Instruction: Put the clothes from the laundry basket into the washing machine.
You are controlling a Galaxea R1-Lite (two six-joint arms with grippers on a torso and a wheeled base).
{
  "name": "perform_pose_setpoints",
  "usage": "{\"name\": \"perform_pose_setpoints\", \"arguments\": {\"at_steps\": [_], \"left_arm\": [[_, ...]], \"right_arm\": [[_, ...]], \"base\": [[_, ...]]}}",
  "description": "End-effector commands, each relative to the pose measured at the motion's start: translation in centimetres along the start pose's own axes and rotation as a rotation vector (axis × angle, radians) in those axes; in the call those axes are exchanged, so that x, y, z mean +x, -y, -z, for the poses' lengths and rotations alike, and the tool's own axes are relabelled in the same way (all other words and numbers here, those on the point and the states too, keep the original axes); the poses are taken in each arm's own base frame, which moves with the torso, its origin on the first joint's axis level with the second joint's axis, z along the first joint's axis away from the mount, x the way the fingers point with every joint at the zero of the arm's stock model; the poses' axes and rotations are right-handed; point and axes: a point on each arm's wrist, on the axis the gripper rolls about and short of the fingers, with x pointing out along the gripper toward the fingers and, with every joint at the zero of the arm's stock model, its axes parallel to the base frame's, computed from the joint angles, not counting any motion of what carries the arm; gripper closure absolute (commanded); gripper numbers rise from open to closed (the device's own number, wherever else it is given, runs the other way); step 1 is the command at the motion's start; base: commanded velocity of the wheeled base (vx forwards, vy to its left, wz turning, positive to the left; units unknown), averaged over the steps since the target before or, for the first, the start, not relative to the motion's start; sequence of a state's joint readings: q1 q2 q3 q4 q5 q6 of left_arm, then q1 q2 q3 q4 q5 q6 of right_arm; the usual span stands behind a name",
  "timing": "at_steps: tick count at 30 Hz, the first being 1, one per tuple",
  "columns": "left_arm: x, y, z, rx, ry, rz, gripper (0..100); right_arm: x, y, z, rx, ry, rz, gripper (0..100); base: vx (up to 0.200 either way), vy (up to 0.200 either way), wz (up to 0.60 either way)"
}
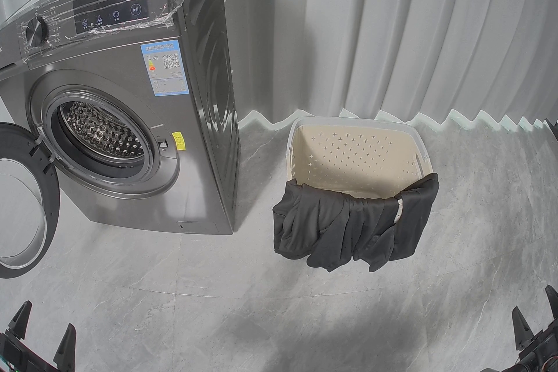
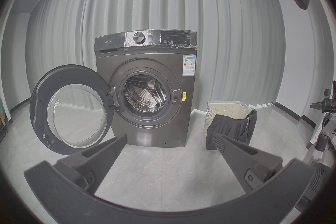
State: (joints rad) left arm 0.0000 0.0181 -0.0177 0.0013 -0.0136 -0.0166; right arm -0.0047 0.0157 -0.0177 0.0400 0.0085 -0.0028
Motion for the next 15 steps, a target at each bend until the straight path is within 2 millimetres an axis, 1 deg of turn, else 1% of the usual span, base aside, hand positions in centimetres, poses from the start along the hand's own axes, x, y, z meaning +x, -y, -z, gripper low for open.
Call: {"name": "perform_pose_setpoints", "arguments": {"at_steps": [1,9,15], "left_arm": [[-0.01,-0.01,0.49,0.0,0.0,-0.001,0],[-0.01,-0.01,0.47,-0.002,0.002,-0.001,0],[-0.01,-0.01,0.47,-0.002,0.002,-0.001,0]], "right_arm": [[-0.09,0.0,0.15,0.0,0.012,-0.001,0],[-0.09,0.0,0.15,0.001,0.012,-0.001,0],[-0.09,-0.01,0.15,0.0,0.012,-0.002,0]], "base": [[0.0,-0.2,0.0],[0.0,-0.2,0.0],[0.0,0.0,0.0]]}}
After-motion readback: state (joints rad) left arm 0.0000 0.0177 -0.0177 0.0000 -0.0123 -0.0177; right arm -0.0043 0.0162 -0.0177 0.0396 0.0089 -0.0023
